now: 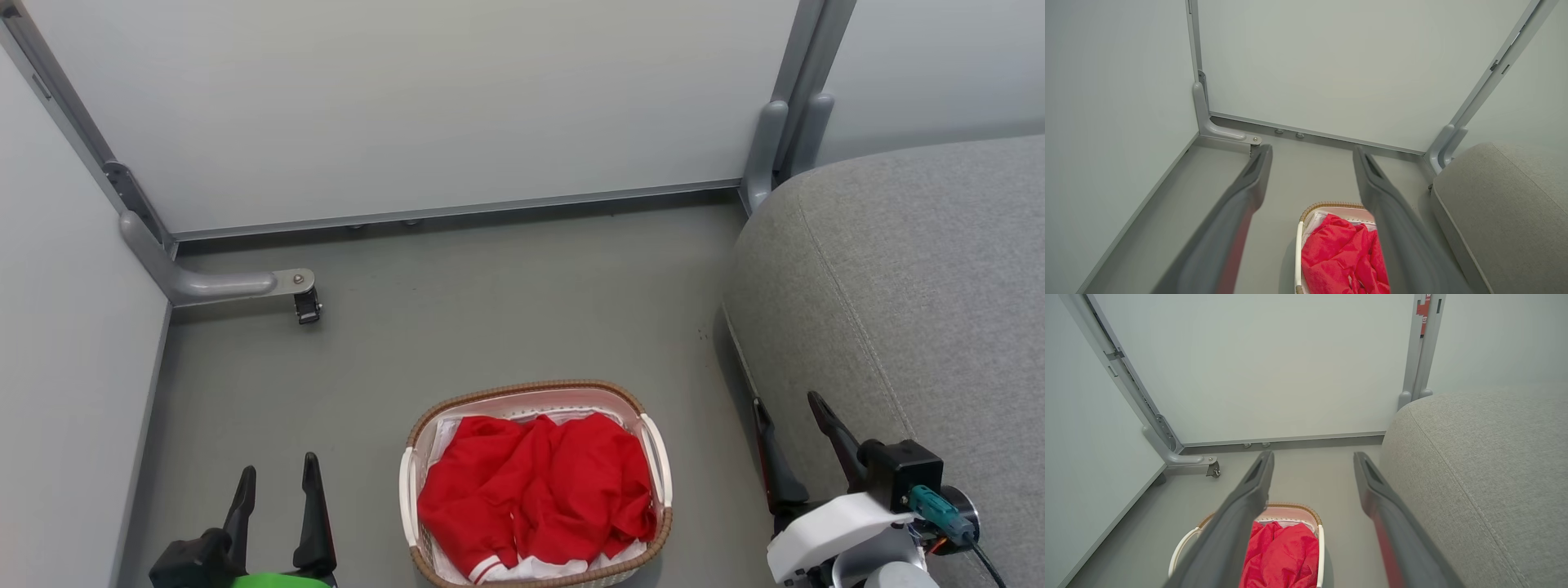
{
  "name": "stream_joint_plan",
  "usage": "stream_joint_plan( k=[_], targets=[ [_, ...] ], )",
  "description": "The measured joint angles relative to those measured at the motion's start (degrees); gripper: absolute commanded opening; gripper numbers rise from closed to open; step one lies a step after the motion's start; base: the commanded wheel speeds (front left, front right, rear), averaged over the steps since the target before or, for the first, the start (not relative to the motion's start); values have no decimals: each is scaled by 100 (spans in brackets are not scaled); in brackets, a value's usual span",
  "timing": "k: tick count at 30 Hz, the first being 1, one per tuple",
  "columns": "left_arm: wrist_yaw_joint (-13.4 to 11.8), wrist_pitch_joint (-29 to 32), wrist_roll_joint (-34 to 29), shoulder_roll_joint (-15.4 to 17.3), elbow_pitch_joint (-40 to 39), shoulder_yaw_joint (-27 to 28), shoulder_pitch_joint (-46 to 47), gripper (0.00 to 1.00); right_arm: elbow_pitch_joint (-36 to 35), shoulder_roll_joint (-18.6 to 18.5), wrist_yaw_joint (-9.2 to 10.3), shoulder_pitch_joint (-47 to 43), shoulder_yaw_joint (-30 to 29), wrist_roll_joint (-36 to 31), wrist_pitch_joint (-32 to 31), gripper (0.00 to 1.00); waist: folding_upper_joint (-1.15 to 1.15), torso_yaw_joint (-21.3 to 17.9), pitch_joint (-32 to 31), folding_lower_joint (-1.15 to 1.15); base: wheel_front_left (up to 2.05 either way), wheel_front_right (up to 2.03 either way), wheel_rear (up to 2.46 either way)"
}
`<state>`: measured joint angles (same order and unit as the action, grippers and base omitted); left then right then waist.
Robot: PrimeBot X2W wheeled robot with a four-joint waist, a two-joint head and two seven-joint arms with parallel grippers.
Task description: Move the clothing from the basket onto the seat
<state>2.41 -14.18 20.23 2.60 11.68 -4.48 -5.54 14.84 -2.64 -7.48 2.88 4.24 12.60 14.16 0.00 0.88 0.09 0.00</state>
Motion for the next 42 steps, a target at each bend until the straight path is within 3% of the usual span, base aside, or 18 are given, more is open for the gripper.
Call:
stream_joint_plan(
  k=[10,42],
  targets=[
    [-34,-96,-291,3,16,-35,-24,100,23,-4,0,0,29,-297,85,100,0,-5,7,0,0,0,0],
    [20,-96,-435,7,47,-146,73,100,-186,-5,-1,48,-73,-292,93,100,0,-8,260,0,0,0,0]
  ],
)
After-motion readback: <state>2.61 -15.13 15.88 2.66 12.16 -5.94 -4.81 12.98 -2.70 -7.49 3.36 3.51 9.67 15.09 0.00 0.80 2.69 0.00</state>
